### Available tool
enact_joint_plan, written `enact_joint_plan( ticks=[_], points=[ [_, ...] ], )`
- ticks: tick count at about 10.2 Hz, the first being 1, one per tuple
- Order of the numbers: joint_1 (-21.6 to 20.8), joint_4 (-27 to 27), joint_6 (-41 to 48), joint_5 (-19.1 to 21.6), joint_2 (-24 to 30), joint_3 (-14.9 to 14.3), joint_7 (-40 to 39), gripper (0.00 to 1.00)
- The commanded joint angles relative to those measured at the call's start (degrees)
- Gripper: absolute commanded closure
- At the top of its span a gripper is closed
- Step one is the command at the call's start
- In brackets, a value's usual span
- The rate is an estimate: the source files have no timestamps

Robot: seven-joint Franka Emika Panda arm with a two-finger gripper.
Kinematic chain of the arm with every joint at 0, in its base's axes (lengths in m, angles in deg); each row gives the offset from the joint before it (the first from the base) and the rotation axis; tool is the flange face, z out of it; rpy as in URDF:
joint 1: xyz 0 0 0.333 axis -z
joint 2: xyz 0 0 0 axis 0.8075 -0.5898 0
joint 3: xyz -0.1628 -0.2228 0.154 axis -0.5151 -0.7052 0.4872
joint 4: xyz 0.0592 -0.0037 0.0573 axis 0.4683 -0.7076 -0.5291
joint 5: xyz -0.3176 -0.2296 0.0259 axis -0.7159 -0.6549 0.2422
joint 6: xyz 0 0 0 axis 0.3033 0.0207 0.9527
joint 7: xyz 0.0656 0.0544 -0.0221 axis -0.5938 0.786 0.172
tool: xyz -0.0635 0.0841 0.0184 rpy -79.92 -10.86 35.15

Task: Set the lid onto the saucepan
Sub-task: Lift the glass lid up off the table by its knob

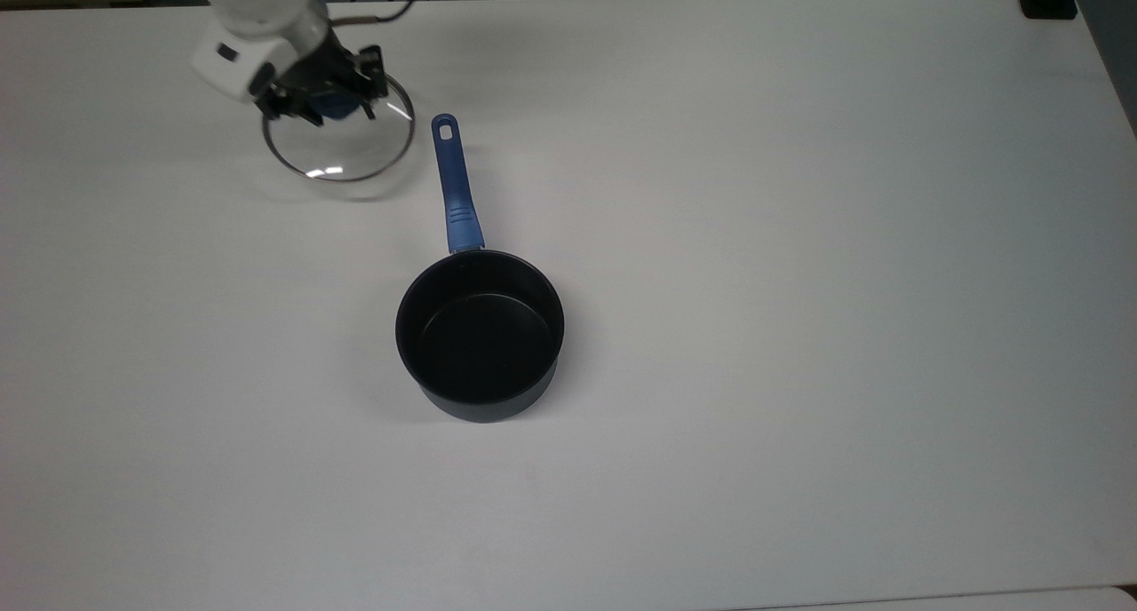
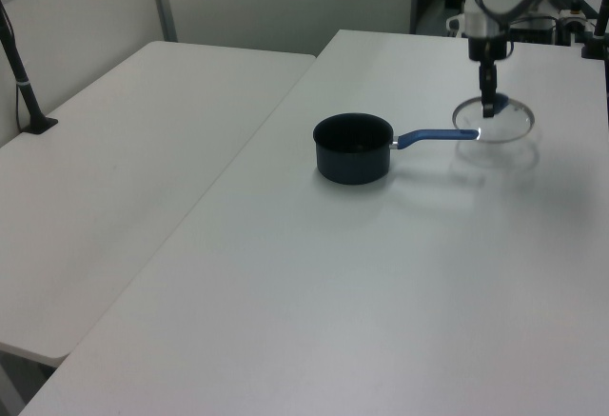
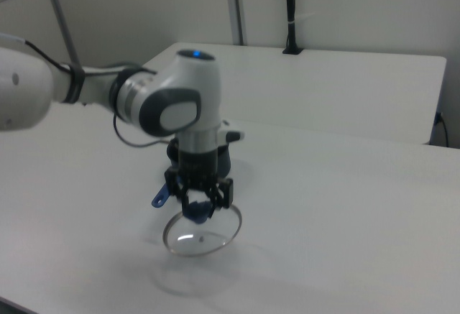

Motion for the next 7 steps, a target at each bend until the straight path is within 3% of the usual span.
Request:
enact_joint_plan(
  ticks=[1, 4, 6, 7],
  points=[
    [1.4, 14.0, 10.8, 0.7, -0.8, -0.2, 5.7, 0.58],
    [-0.9, 30.2, 11.6, 4.1, -11.3, 2.0, 21.8, 0.58],
    [-2.8, 41.1, 10.8, 4.1, -19.6, 4.3, 35.3, 0.58],
    [-2.7, 43.1, 9.4, 4.1, -21.3, 6.6, 39.4, 0.58]
  ],
)
